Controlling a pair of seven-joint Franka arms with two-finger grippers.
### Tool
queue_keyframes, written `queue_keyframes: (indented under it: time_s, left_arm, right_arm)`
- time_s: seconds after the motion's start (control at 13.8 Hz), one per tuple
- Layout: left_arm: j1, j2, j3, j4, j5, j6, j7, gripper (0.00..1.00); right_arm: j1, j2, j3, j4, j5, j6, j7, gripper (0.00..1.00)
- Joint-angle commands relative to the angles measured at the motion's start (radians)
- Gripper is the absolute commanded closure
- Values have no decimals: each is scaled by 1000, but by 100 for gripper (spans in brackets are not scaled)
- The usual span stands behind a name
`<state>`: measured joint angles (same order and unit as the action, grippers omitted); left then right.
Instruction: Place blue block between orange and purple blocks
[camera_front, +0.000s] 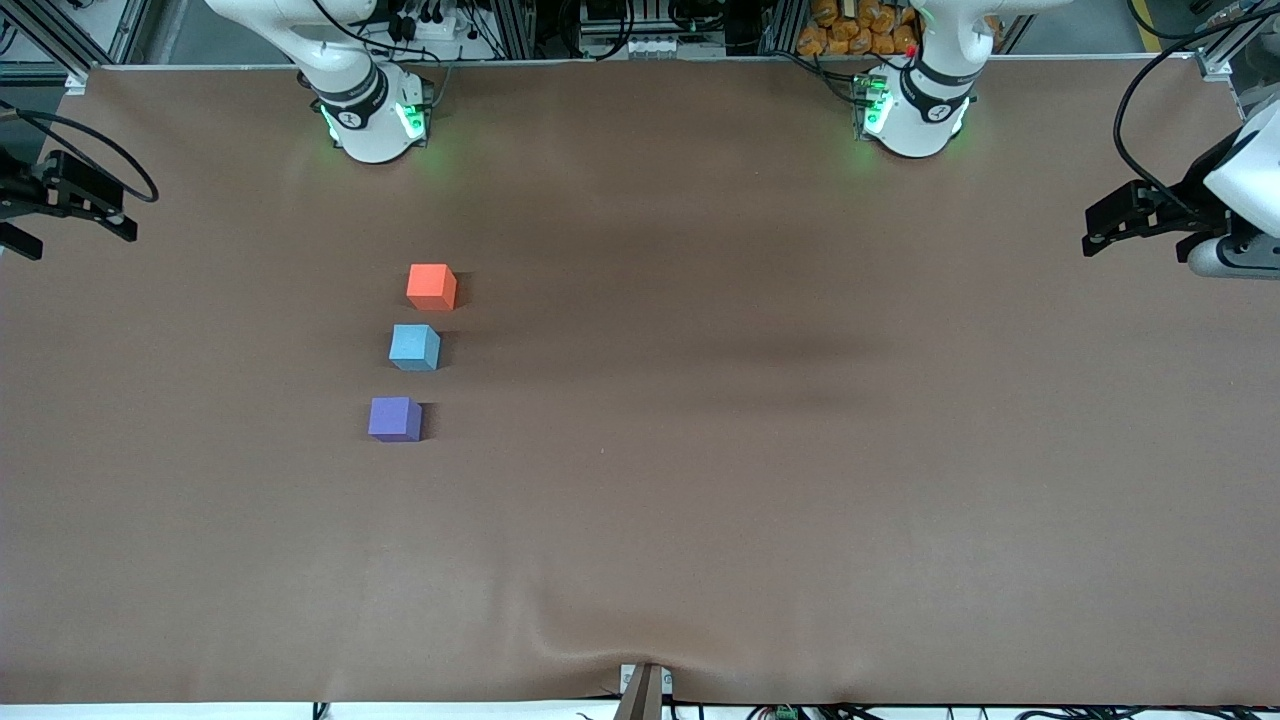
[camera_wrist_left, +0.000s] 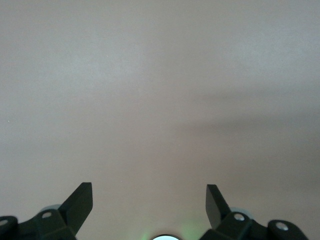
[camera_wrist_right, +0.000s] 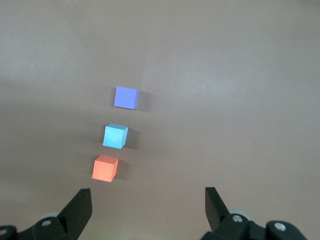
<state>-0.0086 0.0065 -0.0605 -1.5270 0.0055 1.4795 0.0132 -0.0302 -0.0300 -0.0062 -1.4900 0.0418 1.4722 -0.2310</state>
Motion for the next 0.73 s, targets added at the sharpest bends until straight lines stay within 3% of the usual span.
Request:
queue_keyframes:
  time_s: [0.0,0.65]
  left_arm:
    - [10,6,-7,14,-12,-8,-3,0]
    - [10,7,-5,13,-10,-8,-6,0]
  right_arm:
    - [0,-16,5,5,4,-1,-16,0]
    - [6,-16,3,4,3,-6,-28,0]
